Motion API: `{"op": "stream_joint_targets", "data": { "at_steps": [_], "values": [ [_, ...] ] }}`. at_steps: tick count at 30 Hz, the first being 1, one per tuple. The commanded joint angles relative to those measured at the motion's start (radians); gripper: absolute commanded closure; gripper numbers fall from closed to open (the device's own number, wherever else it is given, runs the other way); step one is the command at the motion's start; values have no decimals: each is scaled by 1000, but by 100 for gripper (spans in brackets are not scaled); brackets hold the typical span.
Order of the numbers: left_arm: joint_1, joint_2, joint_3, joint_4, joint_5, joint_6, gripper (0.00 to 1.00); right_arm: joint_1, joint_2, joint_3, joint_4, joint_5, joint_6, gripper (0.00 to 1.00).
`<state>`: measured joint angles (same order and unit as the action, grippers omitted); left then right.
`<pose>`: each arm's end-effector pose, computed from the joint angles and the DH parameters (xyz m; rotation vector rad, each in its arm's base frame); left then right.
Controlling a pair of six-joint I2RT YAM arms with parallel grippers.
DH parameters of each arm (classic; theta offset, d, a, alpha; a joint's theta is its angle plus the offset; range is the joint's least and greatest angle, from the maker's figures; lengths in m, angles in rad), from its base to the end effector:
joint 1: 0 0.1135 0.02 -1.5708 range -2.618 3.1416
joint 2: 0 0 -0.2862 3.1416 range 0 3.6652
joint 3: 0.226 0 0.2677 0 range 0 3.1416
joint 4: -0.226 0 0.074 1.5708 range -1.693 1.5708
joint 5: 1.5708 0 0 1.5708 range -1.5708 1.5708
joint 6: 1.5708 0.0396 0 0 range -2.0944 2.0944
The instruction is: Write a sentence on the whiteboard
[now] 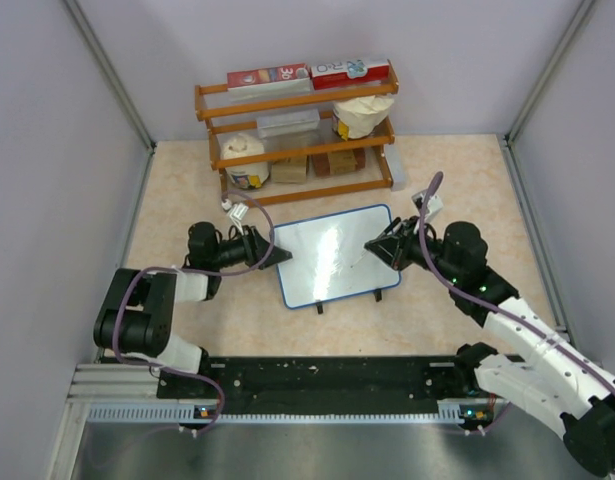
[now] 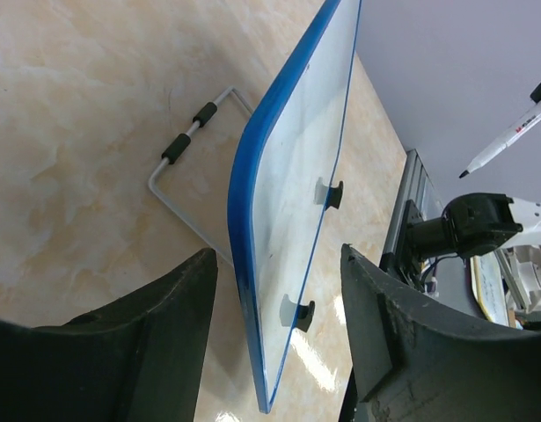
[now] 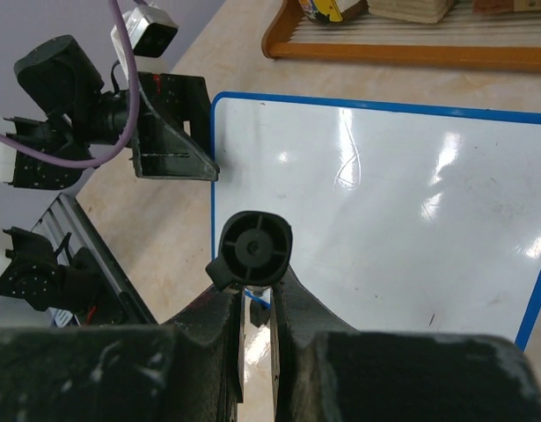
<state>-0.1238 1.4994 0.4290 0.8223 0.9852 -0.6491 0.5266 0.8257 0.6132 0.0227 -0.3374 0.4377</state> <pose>0.2642 -0.0661 0.1753 0.2576 1.9249 -1.4166 0.1689 0.1134 0.3065 -0.3406 1.8276 0.9830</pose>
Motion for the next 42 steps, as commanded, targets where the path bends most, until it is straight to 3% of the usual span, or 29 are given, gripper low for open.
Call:
{"op": "stream_joint_targets", "data": {
  "at_steps": [1, 12, 26, 42],
  "values": [
    [-2, 28, -10, 159, 69, -14, 40, 10, 15, 37, 79, -22, 4, 100],
    [-31, 7, 1, 52, 53, 52, 52, 22, 119, 71, 170, -45, 29, 100],
    [-31, 15, -6, 32, 56, 42, 100, 228, 285, 118, 388, 107, -62, 100],
    [-30, 30, 13, -34, 26, 66, 100, 315, 417, 105, 654, 334, -152, 100]
  ]
}}
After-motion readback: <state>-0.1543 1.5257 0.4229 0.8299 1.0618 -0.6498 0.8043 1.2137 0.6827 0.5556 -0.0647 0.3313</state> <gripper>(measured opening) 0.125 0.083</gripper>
